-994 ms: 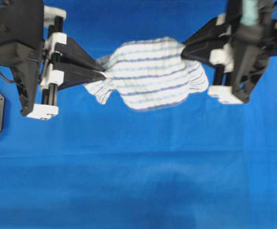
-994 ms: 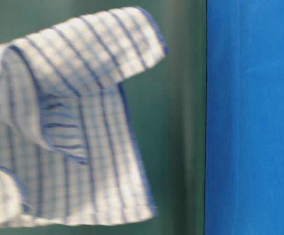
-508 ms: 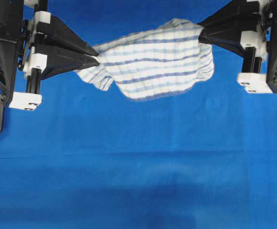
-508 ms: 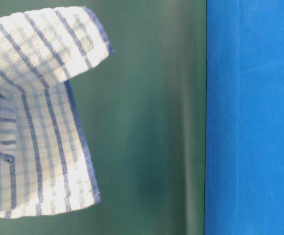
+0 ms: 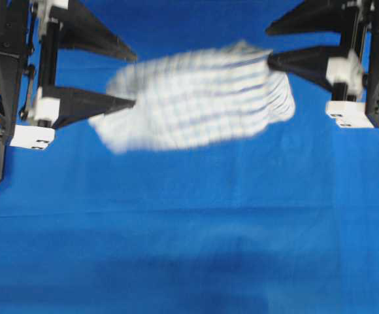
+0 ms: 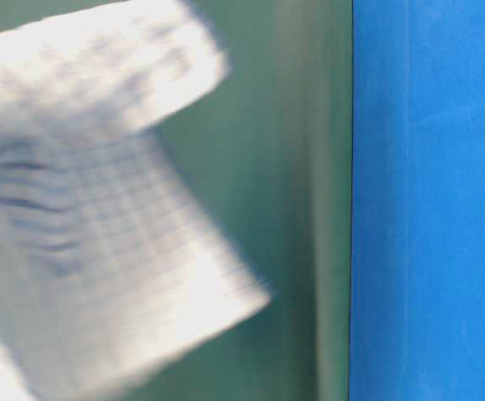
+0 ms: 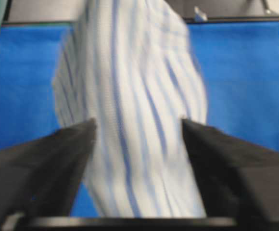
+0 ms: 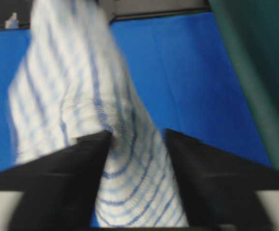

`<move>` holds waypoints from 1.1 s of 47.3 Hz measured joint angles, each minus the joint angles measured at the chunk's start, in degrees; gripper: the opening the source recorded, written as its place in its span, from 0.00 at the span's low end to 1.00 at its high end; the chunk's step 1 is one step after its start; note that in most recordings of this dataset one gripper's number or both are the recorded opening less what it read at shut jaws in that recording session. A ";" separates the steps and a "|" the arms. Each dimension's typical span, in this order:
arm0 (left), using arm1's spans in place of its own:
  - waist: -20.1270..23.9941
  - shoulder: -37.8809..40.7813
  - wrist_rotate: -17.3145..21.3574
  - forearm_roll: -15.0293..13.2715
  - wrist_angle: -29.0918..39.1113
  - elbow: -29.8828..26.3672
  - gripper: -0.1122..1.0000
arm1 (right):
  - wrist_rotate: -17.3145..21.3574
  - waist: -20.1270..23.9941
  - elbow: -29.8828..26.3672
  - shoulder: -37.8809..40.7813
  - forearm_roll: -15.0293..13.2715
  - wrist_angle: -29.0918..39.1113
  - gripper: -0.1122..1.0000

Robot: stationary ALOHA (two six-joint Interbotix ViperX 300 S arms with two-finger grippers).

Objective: Lift the towel with both arms.

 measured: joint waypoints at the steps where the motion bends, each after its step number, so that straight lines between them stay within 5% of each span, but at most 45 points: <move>1: 0.00 -0.09 0.00 0.00 0.00 0.00 0.87 | 0.00 -0.09 0.00 0.00 -0.09 0.09 0.72; 4: 0.00 -0.44 0.00 0.00 -0.09 0.09 0.93 | 0.09 -0.09 0.00 0.09 -0.26 0.00 0.70; 24: 0.00 -0.26 -0.35 -0.09 -2.37 4.31 0.92 | 0.70 0.00 2.81 0.09 -0.53 0.09 0.69; 52: -1.05 14.85 -1.14 -0.35 -23.47 18.98 0.92 | 8.79 0.44 29.53 0.44 -0.18 -9.05 0.69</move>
